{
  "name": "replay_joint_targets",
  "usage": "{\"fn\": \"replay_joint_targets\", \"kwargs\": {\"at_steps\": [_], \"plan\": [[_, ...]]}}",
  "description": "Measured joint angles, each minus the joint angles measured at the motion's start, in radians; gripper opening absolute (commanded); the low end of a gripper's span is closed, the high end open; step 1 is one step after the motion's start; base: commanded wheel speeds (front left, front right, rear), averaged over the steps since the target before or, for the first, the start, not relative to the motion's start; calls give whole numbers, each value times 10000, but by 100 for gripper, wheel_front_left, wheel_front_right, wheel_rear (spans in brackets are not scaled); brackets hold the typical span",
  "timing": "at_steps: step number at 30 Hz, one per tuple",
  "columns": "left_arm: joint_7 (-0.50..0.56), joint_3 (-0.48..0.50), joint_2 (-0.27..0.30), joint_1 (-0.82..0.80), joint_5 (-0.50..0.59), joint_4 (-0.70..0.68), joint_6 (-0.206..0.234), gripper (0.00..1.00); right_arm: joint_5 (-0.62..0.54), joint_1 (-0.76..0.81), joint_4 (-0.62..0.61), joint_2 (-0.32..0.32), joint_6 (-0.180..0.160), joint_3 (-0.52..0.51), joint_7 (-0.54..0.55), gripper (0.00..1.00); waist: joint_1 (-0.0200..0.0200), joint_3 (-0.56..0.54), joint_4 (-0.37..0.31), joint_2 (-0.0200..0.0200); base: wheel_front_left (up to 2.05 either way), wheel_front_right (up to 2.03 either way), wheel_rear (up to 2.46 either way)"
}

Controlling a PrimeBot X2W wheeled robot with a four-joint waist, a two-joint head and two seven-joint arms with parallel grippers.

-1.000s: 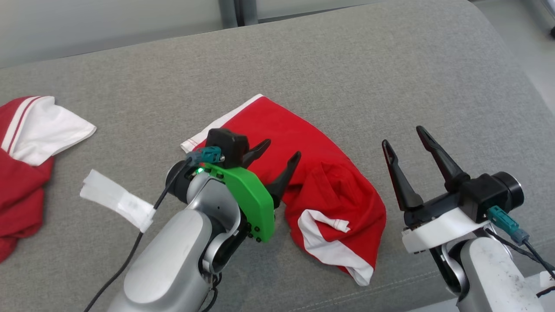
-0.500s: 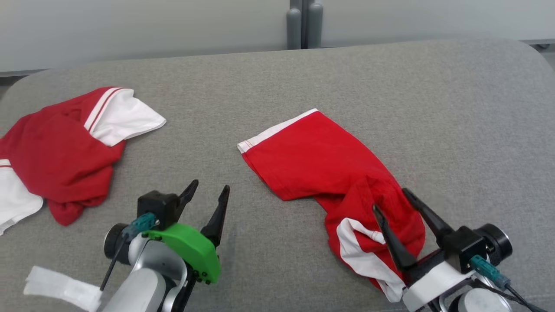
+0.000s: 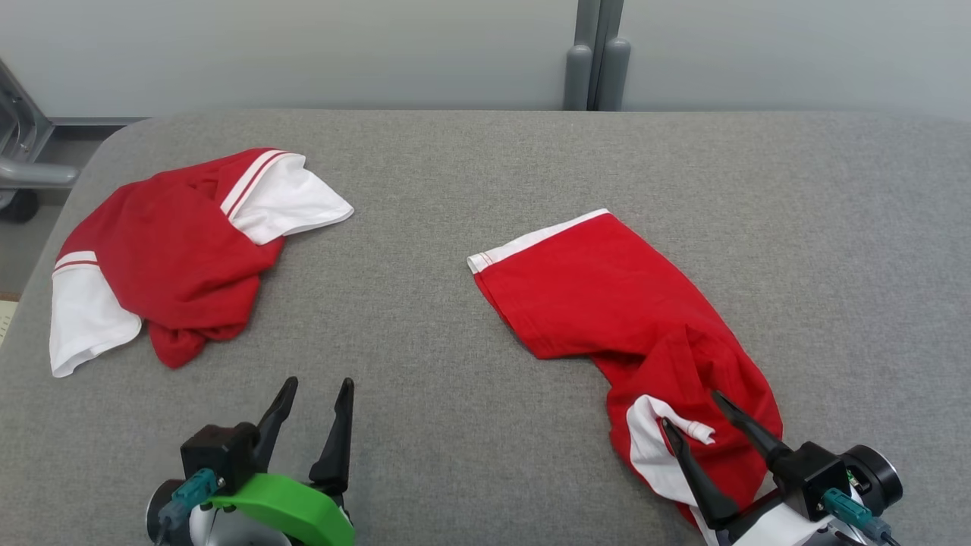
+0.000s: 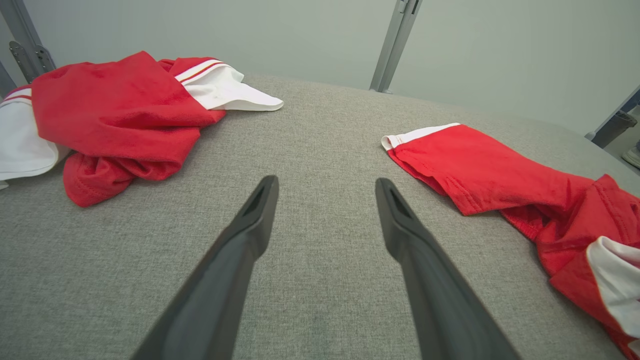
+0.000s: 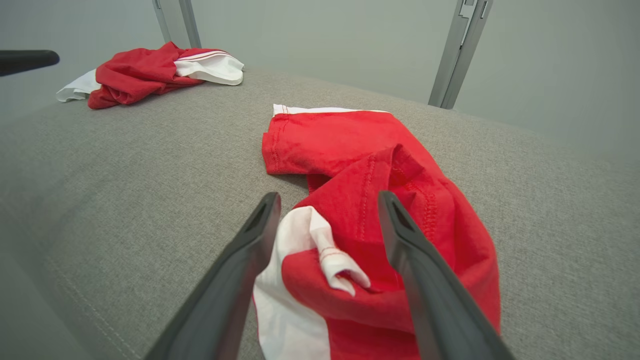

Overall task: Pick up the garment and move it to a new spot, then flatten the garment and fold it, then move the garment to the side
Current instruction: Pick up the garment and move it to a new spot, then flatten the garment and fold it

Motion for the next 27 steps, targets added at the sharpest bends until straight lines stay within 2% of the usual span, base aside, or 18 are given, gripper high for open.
{"fn": "replay_joint_targets", "kwargs": {"at_steps": [12,13,18,22,25,26,27], "plan": [[-351,349,138,639,0,-345,88,100,130,301,73,-347,0,-100,173,100,0,-104,50,0,0,0,0],[-370,360,138,679,0,-391,88,100,138,314,77,-391,0,-100,236,98,0,-106,42,0,0,0,0],[-374,380,136,740,2,-499,88,100,174,314,73,-564,0,-92,426,71,0,-94,11,0,0,0,0],[-424,435,136,753,2,-617,88,100,232,310,71,-579,0,0,593,68,0,-72,7,0,0,0,0],[-424,495,136,790,2,-677,90,100,232,302,67,-583,0,121,711,81,0,-51,16,0,0,0,0],[-424,502,136,802,2,-692,90,100,232,299,65,-591,0,148,752,80,0,-43,21,0,0,0,0],[-424,510,134,819,2,-711,90,100,232,297,63,-593,0,165,759,73,0,-35,28,0,0,0,0]]}}
